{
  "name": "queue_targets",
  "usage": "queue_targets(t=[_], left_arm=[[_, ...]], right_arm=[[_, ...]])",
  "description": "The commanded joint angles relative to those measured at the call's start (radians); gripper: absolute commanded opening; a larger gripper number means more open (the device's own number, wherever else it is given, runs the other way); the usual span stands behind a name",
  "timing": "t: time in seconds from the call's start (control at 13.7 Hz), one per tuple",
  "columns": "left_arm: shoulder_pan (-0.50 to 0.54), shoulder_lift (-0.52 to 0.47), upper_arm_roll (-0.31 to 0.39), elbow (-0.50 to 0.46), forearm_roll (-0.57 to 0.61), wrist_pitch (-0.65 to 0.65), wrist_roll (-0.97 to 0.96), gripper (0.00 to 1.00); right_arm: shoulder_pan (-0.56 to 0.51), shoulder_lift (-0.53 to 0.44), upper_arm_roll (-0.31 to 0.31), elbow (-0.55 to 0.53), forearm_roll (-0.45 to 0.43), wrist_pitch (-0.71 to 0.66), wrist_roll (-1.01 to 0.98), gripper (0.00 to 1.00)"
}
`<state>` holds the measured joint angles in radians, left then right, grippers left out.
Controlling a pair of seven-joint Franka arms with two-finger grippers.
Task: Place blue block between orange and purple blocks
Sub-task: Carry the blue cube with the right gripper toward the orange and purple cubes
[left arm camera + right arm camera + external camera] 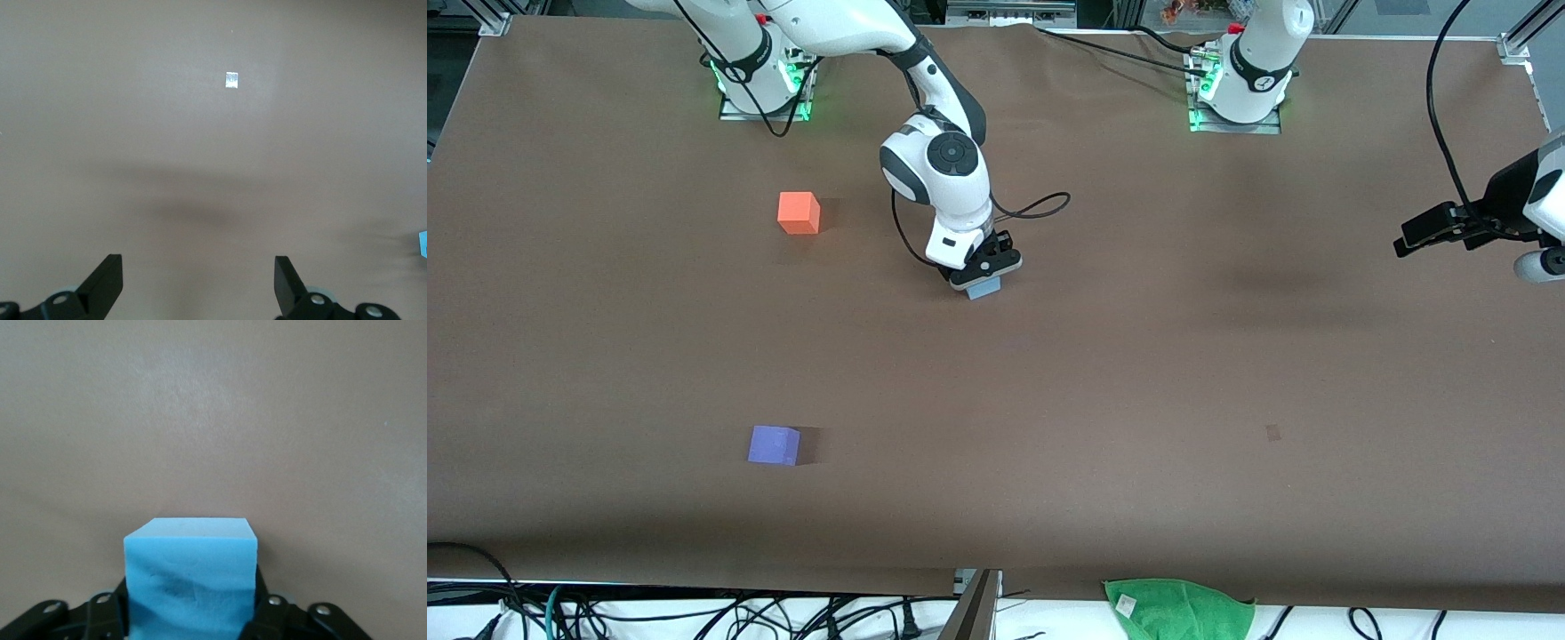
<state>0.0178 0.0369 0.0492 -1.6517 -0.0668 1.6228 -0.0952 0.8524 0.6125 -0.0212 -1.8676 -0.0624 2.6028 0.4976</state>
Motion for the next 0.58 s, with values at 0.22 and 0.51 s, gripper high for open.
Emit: queue_targets(t=[0.22, 0.51], left_arm=[[-0.004, 0.011, 0.012, 0.023, -0.027, -0.031, -0.001, 1.0], [-0.013, 0.011, 0.011, 0.023, -0.018, -0.032, 0.006, 1.0]], right_arm=[[-0.013, -0.109, -0.12, 0.021, -0.001, -0.177, -0.004, 0.38], [-0.111, -0.244, -0.247, -0.027, 0.006, -0.332, -0.085, 0.39]])
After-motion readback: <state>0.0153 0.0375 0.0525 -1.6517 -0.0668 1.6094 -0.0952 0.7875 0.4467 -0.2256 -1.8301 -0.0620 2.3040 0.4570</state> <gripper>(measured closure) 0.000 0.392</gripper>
